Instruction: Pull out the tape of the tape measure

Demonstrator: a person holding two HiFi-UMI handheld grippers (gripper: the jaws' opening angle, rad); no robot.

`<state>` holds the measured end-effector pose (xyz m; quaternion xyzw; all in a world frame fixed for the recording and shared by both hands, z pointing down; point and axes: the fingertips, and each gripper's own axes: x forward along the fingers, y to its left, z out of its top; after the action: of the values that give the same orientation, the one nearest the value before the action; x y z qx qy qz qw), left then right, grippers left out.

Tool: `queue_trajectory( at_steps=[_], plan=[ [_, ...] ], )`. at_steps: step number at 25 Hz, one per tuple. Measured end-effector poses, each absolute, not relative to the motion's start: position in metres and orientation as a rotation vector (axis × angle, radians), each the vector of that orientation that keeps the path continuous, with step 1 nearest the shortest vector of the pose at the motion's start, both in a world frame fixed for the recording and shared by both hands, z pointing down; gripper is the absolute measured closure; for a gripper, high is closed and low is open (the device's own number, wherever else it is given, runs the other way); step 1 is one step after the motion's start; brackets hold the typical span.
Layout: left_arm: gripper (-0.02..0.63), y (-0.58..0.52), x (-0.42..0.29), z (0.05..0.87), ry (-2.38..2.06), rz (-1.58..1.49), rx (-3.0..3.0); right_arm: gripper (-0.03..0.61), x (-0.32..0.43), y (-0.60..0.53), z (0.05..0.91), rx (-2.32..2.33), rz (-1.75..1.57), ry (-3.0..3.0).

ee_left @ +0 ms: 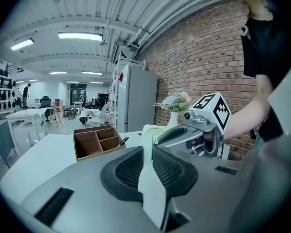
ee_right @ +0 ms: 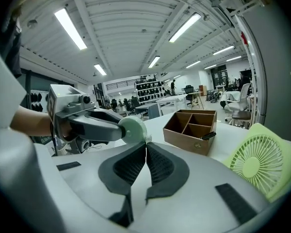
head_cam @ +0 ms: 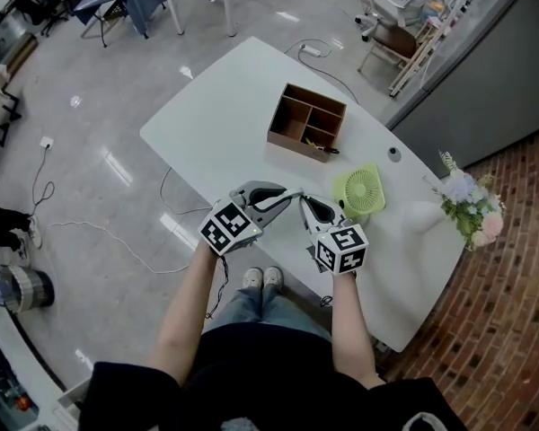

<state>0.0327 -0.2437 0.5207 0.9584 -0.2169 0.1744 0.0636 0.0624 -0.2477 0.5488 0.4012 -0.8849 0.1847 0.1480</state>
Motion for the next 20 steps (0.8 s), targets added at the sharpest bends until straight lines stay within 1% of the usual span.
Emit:
queue_trajectory(
  at_steps=[12, 20],
  plan=[
    [0.545, -0.238, 0.01, 0.534, -0.618, 0.6, 2.899, 0.575, 0.109, -0.24, 0.553, 1.329, 0.338, -2.351],
    [0.545, -0.233, -0.002, 0.549, -0.572, 0.675, 2.895, 0.575, 0.153, -0.229, 0.56, 1.458, 0.289, -2.223]
  ],
)
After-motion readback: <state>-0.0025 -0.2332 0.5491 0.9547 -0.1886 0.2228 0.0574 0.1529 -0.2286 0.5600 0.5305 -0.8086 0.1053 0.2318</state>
